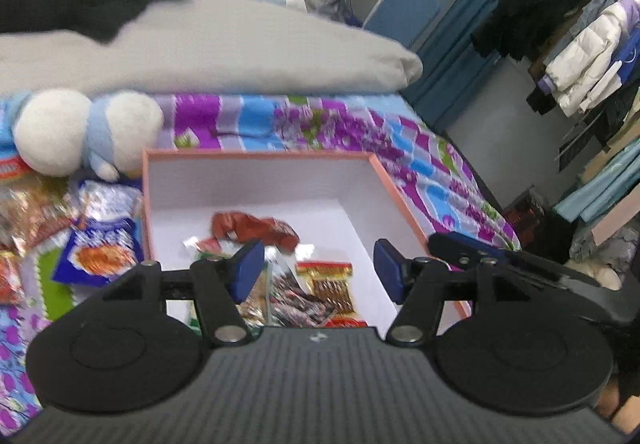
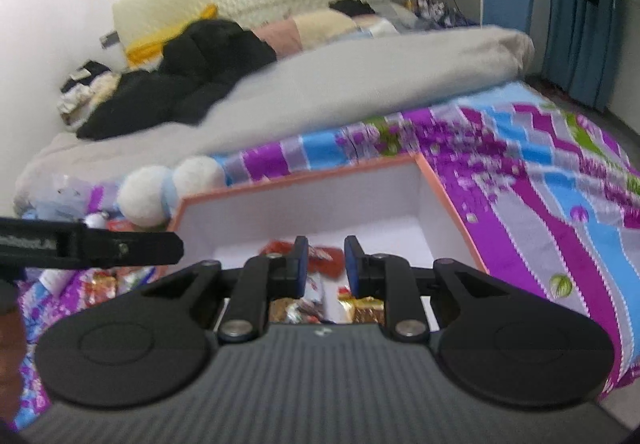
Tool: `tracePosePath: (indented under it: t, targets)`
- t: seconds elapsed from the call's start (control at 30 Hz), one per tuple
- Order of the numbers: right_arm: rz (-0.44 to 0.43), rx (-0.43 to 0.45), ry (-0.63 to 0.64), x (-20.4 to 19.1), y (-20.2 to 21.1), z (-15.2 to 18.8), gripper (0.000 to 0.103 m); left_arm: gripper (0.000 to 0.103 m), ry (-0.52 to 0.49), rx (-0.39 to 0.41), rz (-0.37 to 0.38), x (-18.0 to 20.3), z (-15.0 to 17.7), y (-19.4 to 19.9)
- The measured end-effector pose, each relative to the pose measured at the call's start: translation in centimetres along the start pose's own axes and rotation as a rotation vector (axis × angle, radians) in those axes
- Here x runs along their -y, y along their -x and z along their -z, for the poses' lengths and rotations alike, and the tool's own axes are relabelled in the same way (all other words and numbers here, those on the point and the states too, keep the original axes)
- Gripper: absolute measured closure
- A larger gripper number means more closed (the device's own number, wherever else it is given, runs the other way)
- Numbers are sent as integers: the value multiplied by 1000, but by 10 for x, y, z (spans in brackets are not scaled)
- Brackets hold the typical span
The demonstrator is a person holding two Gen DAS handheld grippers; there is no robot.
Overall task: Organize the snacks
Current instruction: 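Open both tools to drop the two packets into the pink box, then withdraw both tools from the box back toward the snack pile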
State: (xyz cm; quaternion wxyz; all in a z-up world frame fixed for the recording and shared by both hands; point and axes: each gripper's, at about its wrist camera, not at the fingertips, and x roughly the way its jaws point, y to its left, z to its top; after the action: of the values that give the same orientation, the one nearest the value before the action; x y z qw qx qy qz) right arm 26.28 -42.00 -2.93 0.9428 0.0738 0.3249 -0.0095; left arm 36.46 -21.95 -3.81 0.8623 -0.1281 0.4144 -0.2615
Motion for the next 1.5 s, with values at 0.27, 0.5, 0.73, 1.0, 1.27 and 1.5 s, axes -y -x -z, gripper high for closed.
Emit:
tracePosePath:
  t: [0.27, 0.5, 0.73, 1.0, 1.27, 1.5]
  targets:
    - [-44, 124, 69, -33, 34, -6, 79, 37, -37, 157, -77, -20, 6, 56]
    - [-110, 196, 100, -64, 52, 13, 79, 38, -31, 250, -177, -57, 41, 97]
    - [-166, 229, 136, -102, 67, 47, 79, 37, -5, 308, -227, -85, 79, 136]
    - [-180, 225, 163, -129, 73, 84, 79, 37, -17, 349, -290, -102, 120, 169]
    - [-173, 195, 132, -146, 71, 114, 79, 37, 39, 337, -326, -128, 167, 186]
    - [-188, 143, 180, -169, 68, 149, 79, 37, 101, 290, -368, -154, 205, 195]
